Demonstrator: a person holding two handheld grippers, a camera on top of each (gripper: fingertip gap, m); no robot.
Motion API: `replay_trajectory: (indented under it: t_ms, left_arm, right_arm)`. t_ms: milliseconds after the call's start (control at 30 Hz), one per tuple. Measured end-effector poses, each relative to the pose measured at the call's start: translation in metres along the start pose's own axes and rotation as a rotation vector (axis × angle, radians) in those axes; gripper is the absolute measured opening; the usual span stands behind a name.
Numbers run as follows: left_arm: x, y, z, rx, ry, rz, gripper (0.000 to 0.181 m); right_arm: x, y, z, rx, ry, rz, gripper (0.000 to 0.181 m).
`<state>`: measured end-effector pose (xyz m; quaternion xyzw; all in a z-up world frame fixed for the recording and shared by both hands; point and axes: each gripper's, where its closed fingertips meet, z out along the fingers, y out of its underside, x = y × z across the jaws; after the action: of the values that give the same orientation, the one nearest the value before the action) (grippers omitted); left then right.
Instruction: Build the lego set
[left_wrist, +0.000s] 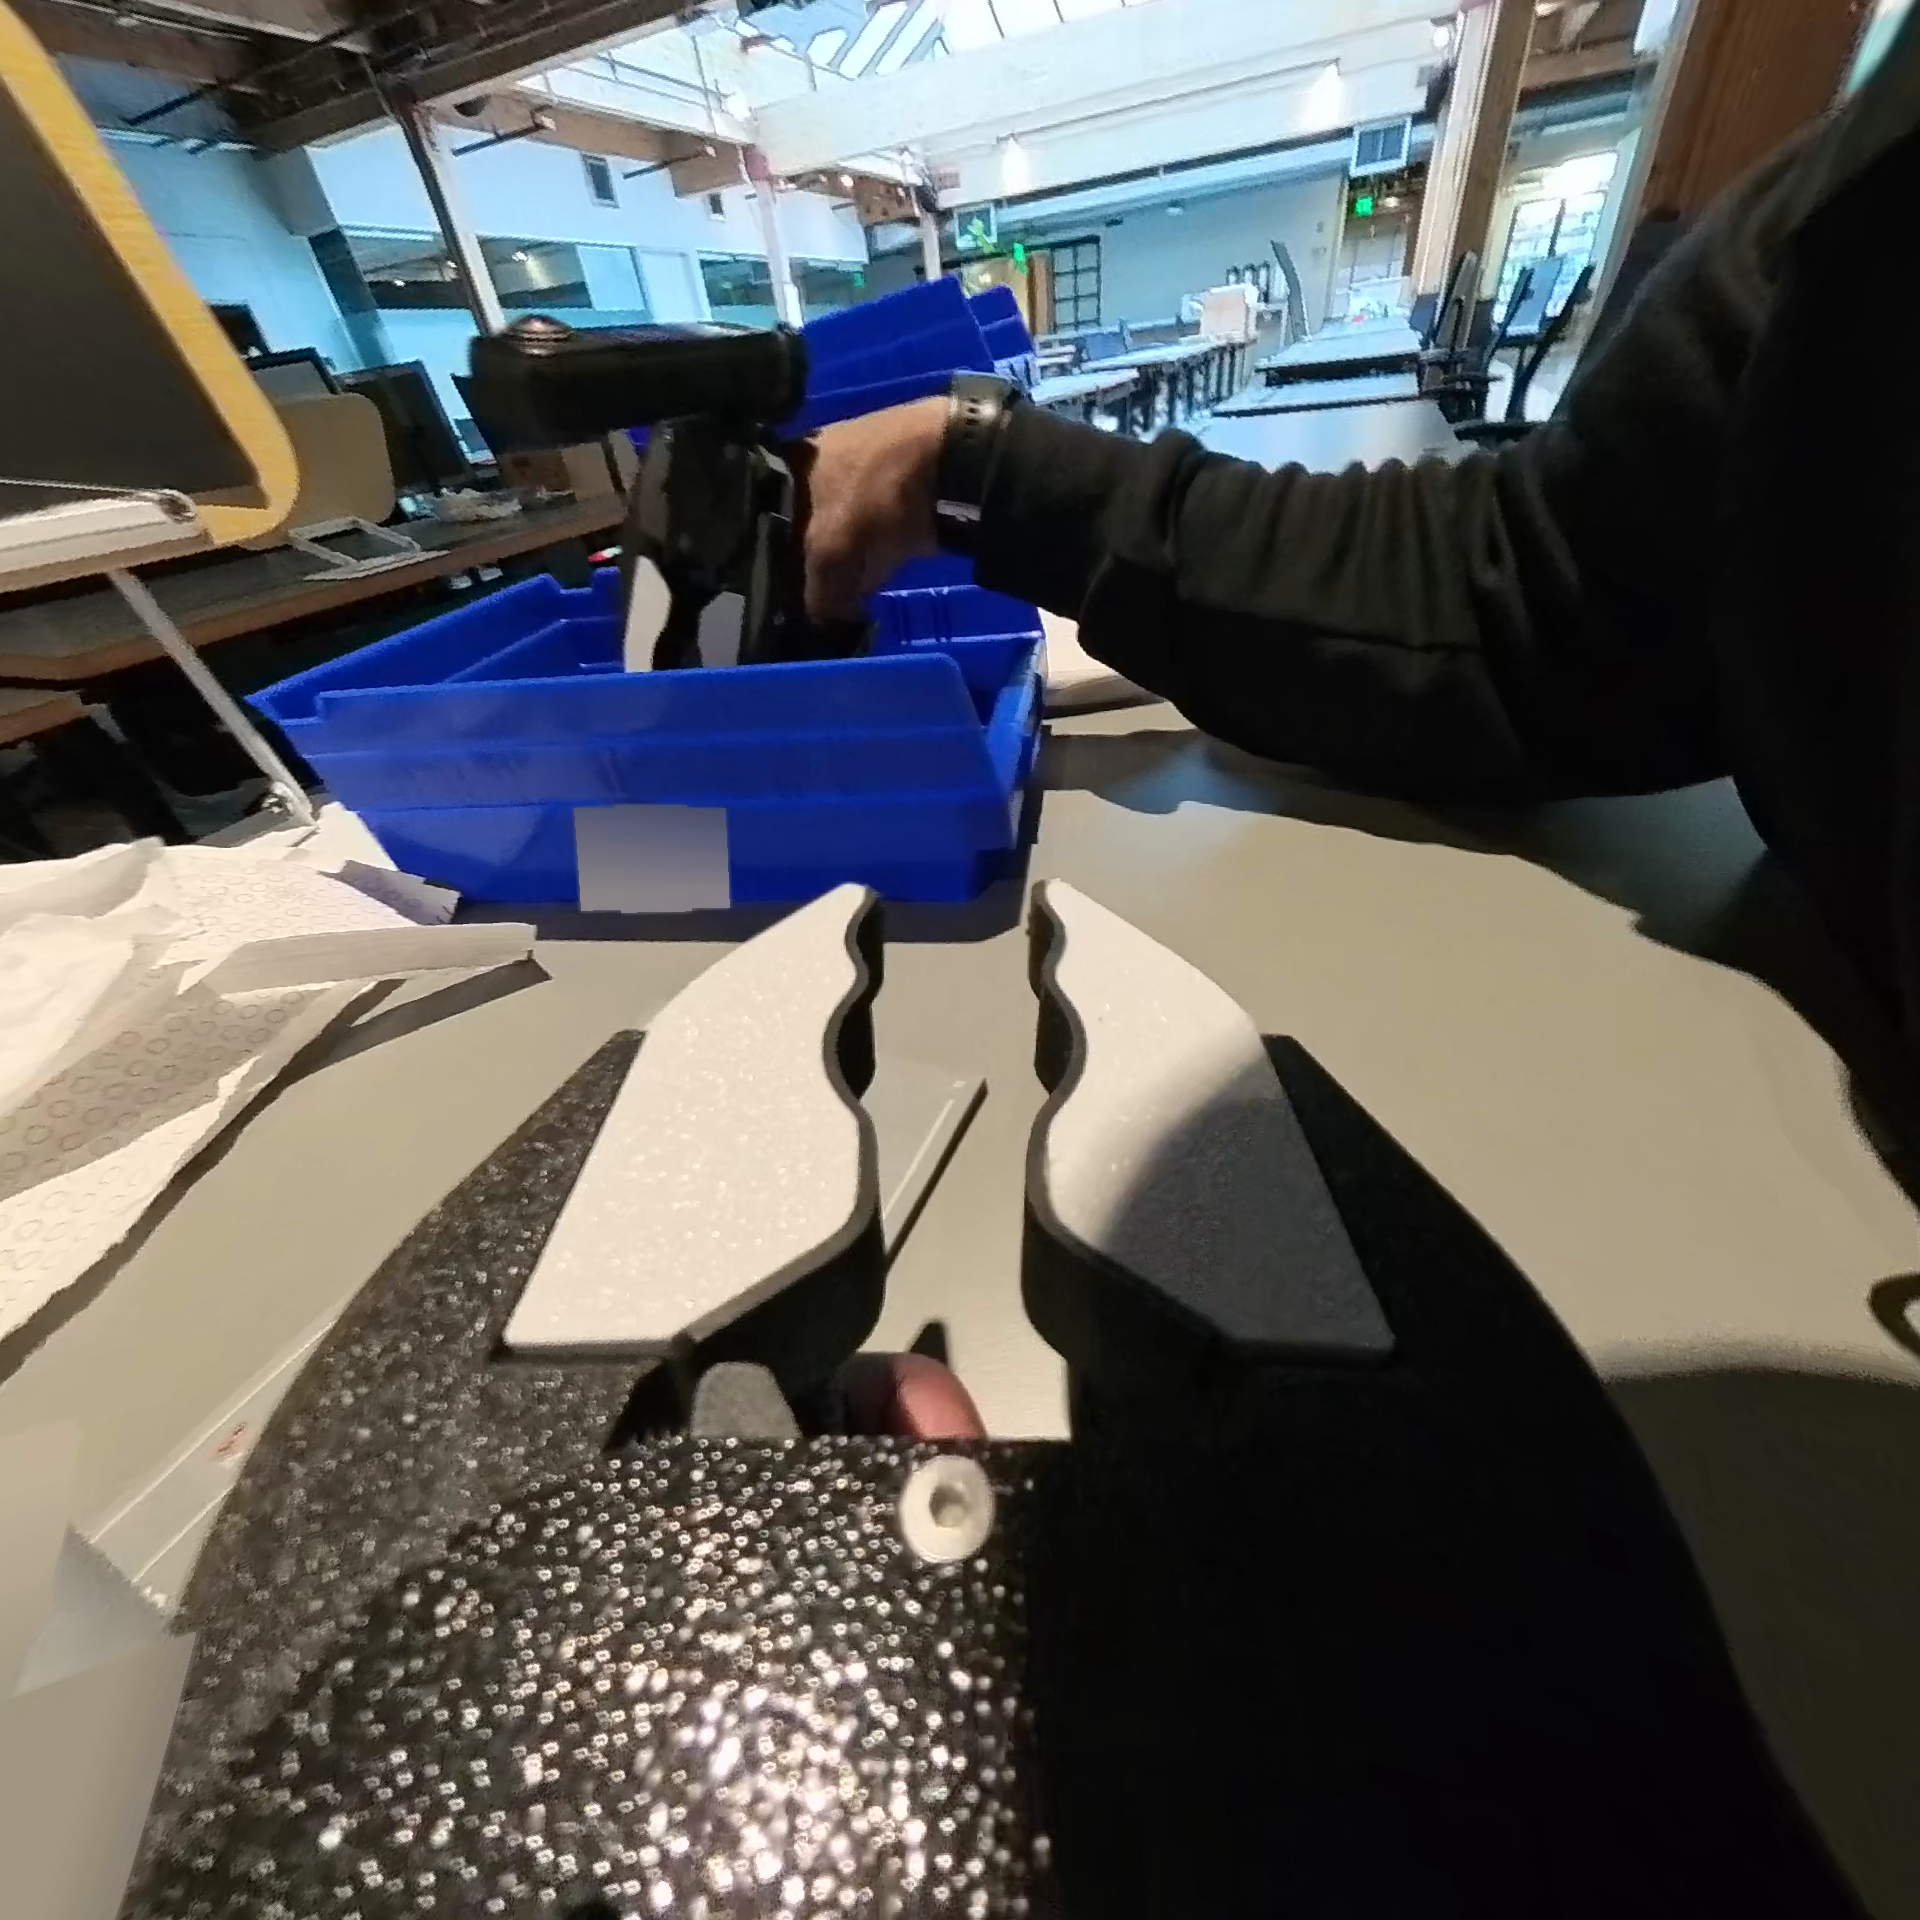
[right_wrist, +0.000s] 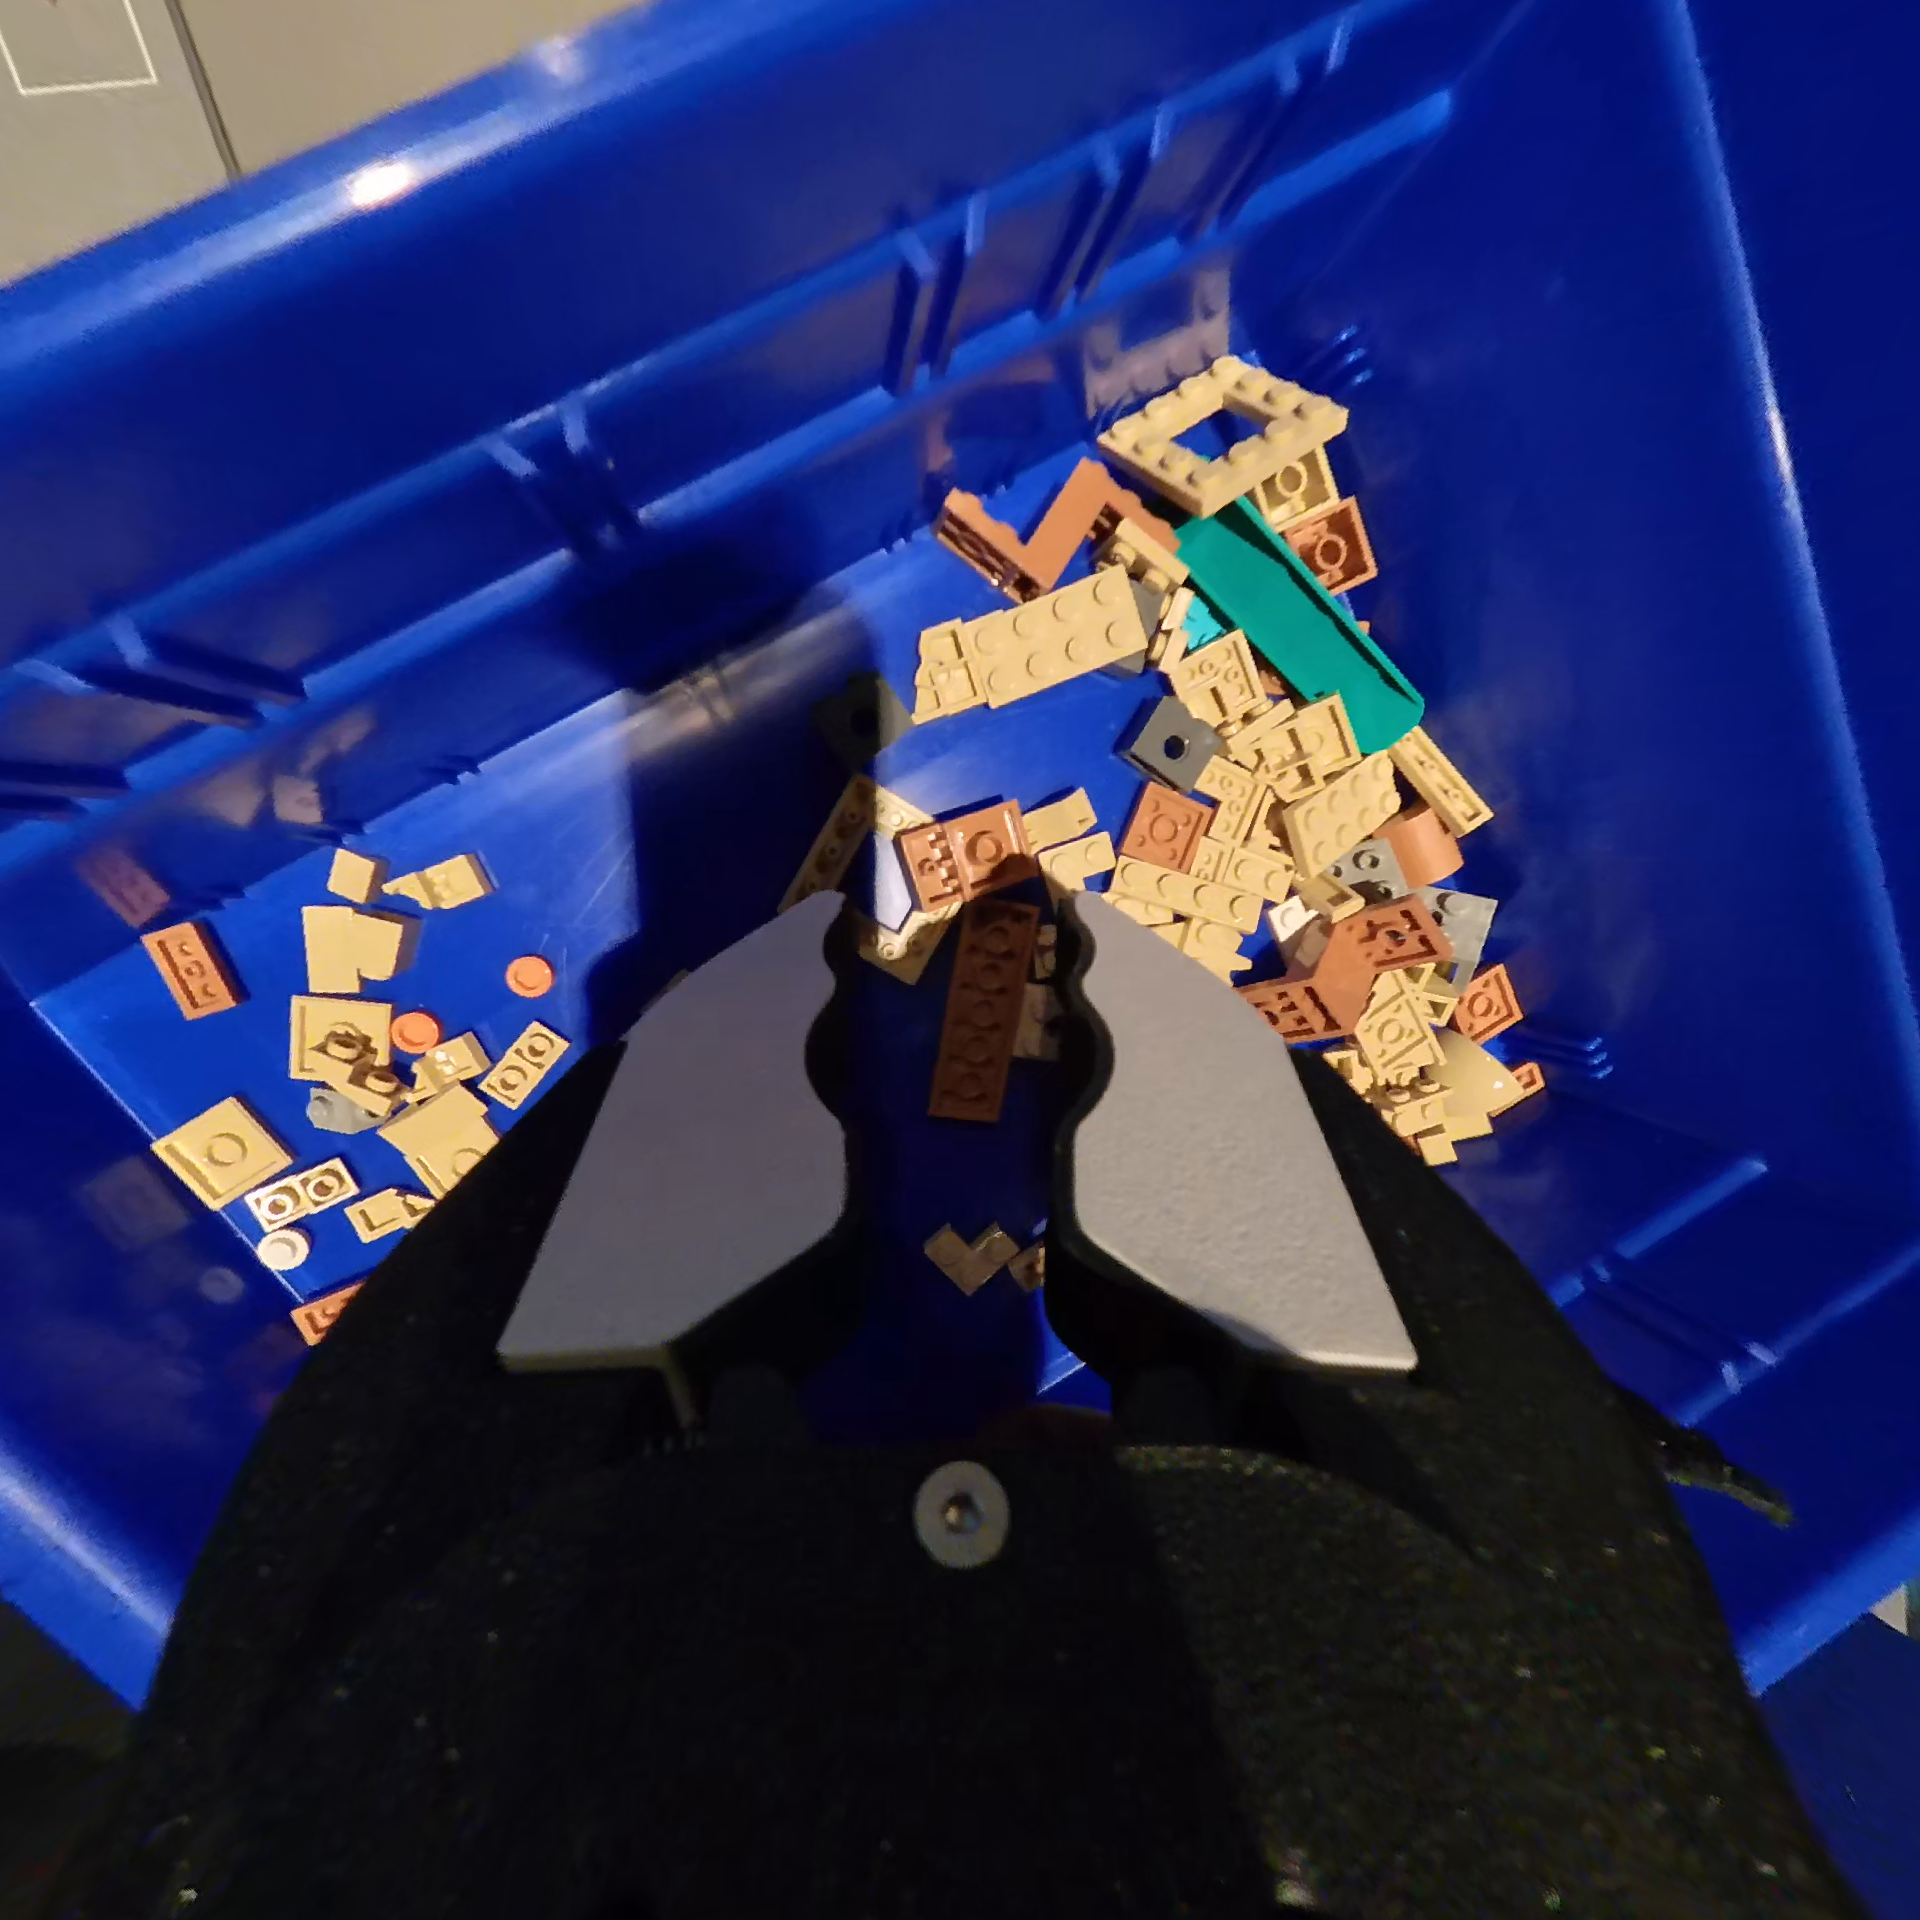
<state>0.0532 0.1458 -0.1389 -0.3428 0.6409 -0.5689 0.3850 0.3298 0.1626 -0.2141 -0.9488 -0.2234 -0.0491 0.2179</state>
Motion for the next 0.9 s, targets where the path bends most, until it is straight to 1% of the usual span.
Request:
replay_trajectory:
  t_ms: [233, 400, 533, 667, 800, 900]
  left_arm:
    - [-0.003, -0.001, -0.001, 0.009, -0.007, -0.018, 0.025]
    - [-0.003, -0.001, -0.001, 0.010, -0.003, -0.021, 0.025]
    - [-0.003, -0.001, -0.001, 0.007, 0.009, -0.022, 0.025]
    - [-0.005, -0.002, 0.001, 0.015, 0.004, -0.020, 0.026]
    - [-0.006, -0.009, 0.009, 0.055, -0.003, -0.085, 0.025]
    - [-0.005, -0.012, 0.020, 0.062, -0.009, -0.102, 0.025]
  right_arm:
    - [0.003, 0.000, 0.000, 0.002, 0.011, 0.014, 0.035]
    - [0.024, 0.002, -0.011, -0.008, 0.086, 0.147, 0.034]
    - [0.044, -0.015, -0.033, 0.095, 0.124, 0.272, 0.031]
    - [0.051, -0.034, -0.049, 0.182, 0.127, 0.274, 0.030]
    - [0.054, -0.046, -0.053, 0.262, 0.092, 0.275, 0.031]
    - [0.056, -0.042, -0.050, 0.268, 0.079, 0.273, 0.031]
